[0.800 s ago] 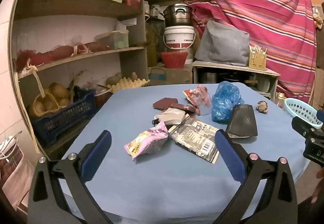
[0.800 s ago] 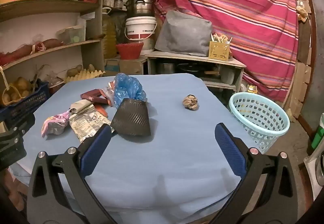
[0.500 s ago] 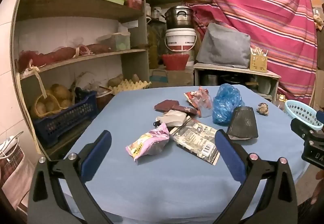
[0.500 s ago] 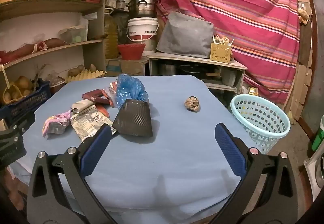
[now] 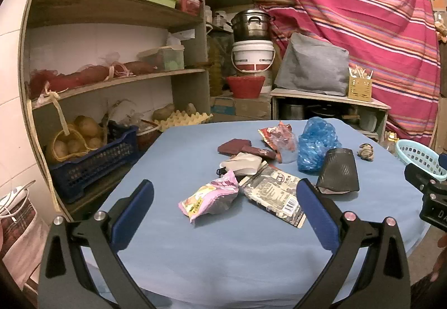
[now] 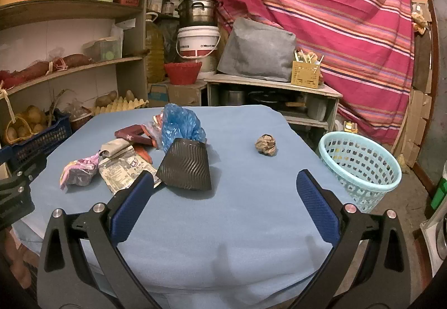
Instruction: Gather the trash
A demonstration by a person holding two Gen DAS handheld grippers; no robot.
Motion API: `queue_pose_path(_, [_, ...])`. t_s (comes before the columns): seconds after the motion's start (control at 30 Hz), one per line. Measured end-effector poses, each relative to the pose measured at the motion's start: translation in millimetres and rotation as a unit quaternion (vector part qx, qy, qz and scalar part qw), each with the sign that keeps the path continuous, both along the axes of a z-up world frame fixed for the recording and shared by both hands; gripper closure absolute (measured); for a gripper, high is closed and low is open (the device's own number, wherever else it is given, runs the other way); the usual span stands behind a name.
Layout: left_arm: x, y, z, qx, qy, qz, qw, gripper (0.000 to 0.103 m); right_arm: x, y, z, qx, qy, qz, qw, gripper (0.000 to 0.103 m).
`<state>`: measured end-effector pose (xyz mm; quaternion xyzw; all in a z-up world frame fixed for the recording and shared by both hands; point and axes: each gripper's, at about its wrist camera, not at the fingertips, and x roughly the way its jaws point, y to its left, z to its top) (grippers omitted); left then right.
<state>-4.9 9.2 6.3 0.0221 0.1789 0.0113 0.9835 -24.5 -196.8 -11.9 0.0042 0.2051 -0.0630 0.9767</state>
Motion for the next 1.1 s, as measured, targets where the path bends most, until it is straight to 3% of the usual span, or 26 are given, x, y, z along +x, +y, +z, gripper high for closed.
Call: queue_pose_path(1.1, [-0.9, 3.3, -0.9, 0.000, -0.001, 0.000, 1.0000, 0.003, 3.9, -7.3, -3.3, 0.003, 0.005, -0.001, 1.000, 0.004])
